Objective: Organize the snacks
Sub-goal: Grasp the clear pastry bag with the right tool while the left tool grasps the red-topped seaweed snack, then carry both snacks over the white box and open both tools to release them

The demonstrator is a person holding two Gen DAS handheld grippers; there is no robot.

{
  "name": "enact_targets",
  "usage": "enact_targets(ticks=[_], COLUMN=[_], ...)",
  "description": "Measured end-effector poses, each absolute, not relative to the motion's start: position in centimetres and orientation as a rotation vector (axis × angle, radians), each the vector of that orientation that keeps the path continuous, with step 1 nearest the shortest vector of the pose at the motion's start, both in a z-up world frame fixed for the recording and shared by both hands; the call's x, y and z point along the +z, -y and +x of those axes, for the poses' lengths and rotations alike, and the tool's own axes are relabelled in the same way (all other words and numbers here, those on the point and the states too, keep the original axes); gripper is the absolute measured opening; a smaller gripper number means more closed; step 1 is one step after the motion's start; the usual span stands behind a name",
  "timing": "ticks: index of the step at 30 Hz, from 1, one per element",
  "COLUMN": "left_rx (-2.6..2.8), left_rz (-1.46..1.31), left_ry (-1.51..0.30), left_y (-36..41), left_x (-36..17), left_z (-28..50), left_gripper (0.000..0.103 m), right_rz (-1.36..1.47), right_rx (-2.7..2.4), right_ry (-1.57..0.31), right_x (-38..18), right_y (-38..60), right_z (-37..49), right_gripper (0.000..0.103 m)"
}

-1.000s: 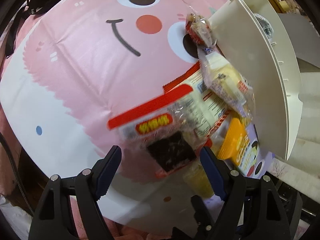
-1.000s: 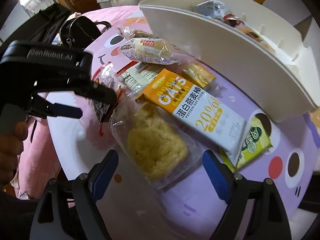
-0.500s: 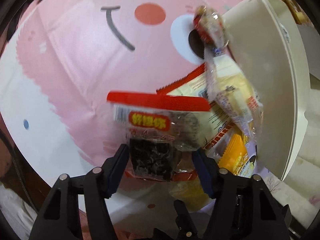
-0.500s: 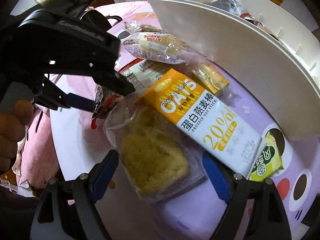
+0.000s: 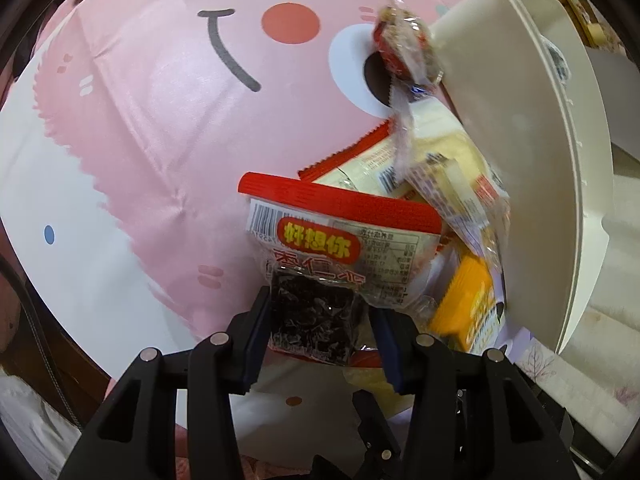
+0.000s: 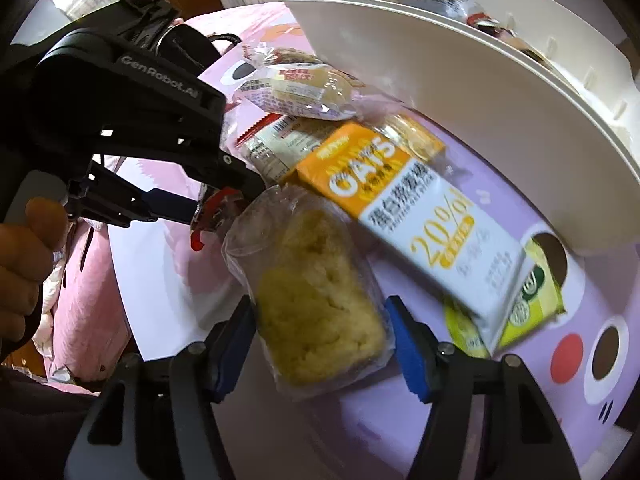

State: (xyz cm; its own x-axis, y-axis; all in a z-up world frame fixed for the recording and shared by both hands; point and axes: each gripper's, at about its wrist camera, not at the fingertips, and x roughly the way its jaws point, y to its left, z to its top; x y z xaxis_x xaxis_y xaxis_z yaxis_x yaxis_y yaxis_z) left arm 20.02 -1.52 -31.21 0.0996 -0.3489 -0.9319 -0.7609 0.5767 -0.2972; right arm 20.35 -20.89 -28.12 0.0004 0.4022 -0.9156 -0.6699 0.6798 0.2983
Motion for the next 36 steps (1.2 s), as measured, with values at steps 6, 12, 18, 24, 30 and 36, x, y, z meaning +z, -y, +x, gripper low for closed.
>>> enact_targets(ticks=[6,12,18,24,30,36], left_rx=[0.368,0.378,0.336,0.300,0.273,0.212], left_rz=[-0.936,-0.881,-0.843,-0.776,-0.729,-0.666], left_ry=[-1.513,-1.492,-1.469,-1.434,-1.378,-1.322], left_y=[2.0,1.6,0.0,-0.3,0.3,2.0], left_x=[-29.5,-26.8,-24.0,-21.0,-18.9,-17.1], left_z=[19.5,19.5,21.1,23.4,25.8,28.4], left_gripper=[0.046,0.046,0.046,0.046,0.046,0.046], right_rz=[-0.196,-0.126,-0.070,0.005,0.051,0.100], right_rx=[0.823,0.830,0.858,0.863,0.822,0.738], right_ry=[-1.341,-1.330,-1.281,-1.206,-1.097,-1.032], right_x=[-27.7,-26.4,-23.7,-21.1,-18.4,-17.1], right_y=[22.6,24.1,25.1,24.1,24.8,25.7], right_z=[20.2,20.3,21.0,22.5,24.7,27.6], right_gripper=[0.063,0.063,0.063,0.063,0.063,0.063])
